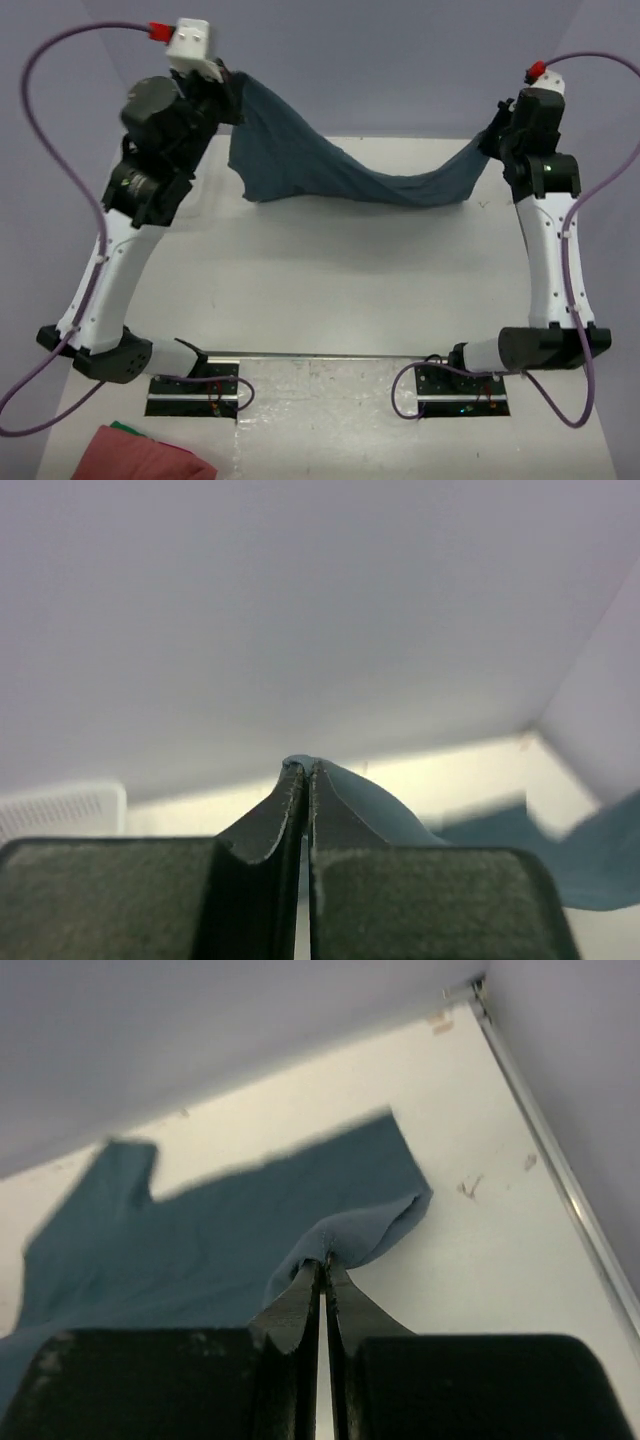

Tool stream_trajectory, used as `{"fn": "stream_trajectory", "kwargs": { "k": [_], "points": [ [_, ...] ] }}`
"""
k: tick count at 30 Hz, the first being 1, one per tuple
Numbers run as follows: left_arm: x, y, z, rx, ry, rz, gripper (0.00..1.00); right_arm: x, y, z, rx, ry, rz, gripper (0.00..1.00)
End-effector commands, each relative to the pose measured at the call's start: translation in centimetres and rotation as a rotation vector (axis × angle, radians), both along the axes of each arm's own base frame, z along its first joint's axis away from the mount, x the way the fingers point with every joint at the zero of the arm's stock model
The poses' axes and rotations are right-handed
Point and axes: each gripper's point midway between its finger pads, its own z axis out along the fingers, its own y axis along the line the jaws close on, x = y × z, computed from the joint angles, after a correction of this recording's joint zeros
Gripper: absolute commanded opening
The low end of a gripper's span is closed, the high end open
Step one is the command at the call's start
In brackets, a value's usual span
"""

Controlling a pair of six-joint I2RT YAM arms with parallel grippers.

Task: Fold and stack the t-shirts
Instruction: Flatten out the tshirt

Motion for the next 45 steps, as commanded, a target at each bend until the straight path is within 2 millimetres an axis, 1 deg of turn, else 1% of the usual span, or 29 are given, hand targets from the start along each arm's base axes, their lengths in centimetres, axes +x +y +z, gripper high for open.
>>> {"fn": "stream_trajectory", "kwargs": {
  "k": [1, 2, 3, 5, 6, 8, 9, 11, 14, 16, 17, 18, 20, 21, 23, 24, 26, 27, 28, 29, 30, 31, 33, 36, 37, 38, 39, 42, 45],
  "points": [
    [-6.4, 3.9, 12.1, -0.092, -0.259, 0.016, 0.0, -3.6, 1.0, 10.7, -0.034, -0.306, 0.072, 0.0],
    [-7.7, 4.4, 13.6, -0.101, -0.295, 0.005, 0.0, -4.7, 2.1, 12.6, -0.068, -0.364, 0.126, 0.0],
    [-9.6, 4.7, 15.5, -0.113, -0.347, -0.031, 0.0, -7.2, 2.9, 16.3, -0.086, -0.469, 0.169, 0.0],
    [-12.7, 5.8, 18.9, -0.152, -0.456, -0.059, 0.0, -9.9, 5.0, 19.9, -0.174, -0.561, 0.248, 0.0],
    [-14.9, 6.3, 20.3, -0.168, -0.511, -0.089, 0.0, -12.2, 5.4, 23.3, -0.198, -0.65, 0.268, 0.0],
    [-17.4, 7.2, 22.1, -0.186, -0.583, -0.109, 0.0, -15.3, 6.9, 26.4, -0.208, -0.739, 0.335, 0.0],
    [-19.0, 7.9, 22.9, -0.198, -0.621, -0.115, 0.0, -17.9, 6.3, 29.2, -0.224, -0.816, 0.335, 0.0],
    [-20.6, 8.4, 24.1, -0.214, -0.67, -0.132, 0.0, -21.2, 5.8, 32.4, -0.208, -0.923, 0.344, 0.0],
    [-22.2, 9.1, 26.0, -0.234, -0.747, -0.128, 0.0, -23.0, 5.7, 34.1, -0.208, -0.994, 0.361, 0.0],
    [-20.8, 8.8, 26.8, -0.221, -0.758, -0.103, 0.0, -22.6, 5.3, 35.0, -0.227, -1.031, 0.326, 0.0],
    [-19.4, 8.3, 26.7, -0.182, -0.751, -0.088, 0.0, -20.9, 5.5, 34.7, -0.262, -1.005, 0.311, 0.0],
    [-16.4, 7.3, 26.4, -0.158, -0.725, -0.061, 0.0, -19.8, 5.4, 34.8, -0.285, -0.995, 0.291, 0.0],
    [-13.0, 6.0, 25.9, -0.098, -0.714, -0.03, 0.0, -17.2, 5.0, 34.5, -0.353, -0.944, 0.229, 0.0],
    [-8.9, 4.1, 24.1, -0.051, -0.662, -0.021, 0.0, -14.2, 5.8, 33.8, -0.382, -0.899, 0.225, 0.0],
    [-6.4, 3.3, 23.9, -0.009, -0.669, 0.004, 0.0, -11.6, 5.2, 33.6, -0.434, -0.871, 0.177, 0.0],
    [-3.5, 2.1, 22.3, 0.035, -0.641, 0.018, 0.0, -8.4, 5.9, 32.2, -0.452, -0.821, 0.186, 0.0],
    [-0.9, 1.8, 21.5, 0.06, -0.639, 0.054, 0.0, -5.9, 5.1, 31.6, -0.452, -0.799, 0.172, 0.0],
    [1.4, 1.2, 20.2, 0.075, -0.615, 0.051, 0.0, -3.2, 5.4, 30.2, -0.45, -0.765, 0.185, 0.0],
    [2.5, 1.3, 19.7, 0.069, -0.607, 0.047, 0.0, -1.8, 5.2, 29.5, -0.448, -0.747, 0.181, 0.0],
    [4.9, 2.2, 18.7, 0.081, -0.595, 0.055, 0.0, -0.8, 4.2, 29.0, -0.461, -0.73, 0.16, 0.0],
    [6.2, 2.6, 18.0, 0.054, -0.577, 0.049, 0.0, 1.6, 4.3, 27.4, -0.463, -0.69, 0.168, 0.0],
    [7.7, 4.2, 17.4, 0.055, -0.563, 0.075, 0.0, 2.5, 4.0, 26.8, -0.454, -0.675, 0.161, 0.0],
    [10.6, 4.5, 15.5, 0.055, -0.537, 0.083, 0.0, 4.6, 3.0, 25.1, -0.446, -0.636, 0.159, 0.0],
    [14.8, 5.8, 12.4, 0.068, -0.488, 0.128, 0.0, 6.5, 1.5, 23.7, -0.436, -0.611, 0.138, 0.0],
    [16.0, 7.4, 11.6, 0.064, -0.475, 0.157, 0.0, 7.5, 0.8, 22.8, -0.434, -0.591, 0.125, 0.0],
    [17.5, 7.7, 10.0, 0.034, -0.438, 0.142, 0.0, 7.7, 0.5, 22.6, -0.432, -0.586, 0.123, 0.0],
    [18.5, 9.7, 9.2, 0.036, -0.418, 0.169, 0.0, 7.9, 0.4, 22.4, -0.431, -0.583, 0.125, 0.0],
    [18.5, 10.1, 8.5, 0.05, -0.393, 0.157, 0.0, 7.0, 0.0, 23.1, -0.438, -0.593, 0.12, 0.0],
    [16.0, 10.2, 11.2, 0.044, -0.441, 0.151, 0.0, 5.3, -0.3, 24.2, -0.444, -0.616, 0.108, 0.0]
  ]
}}
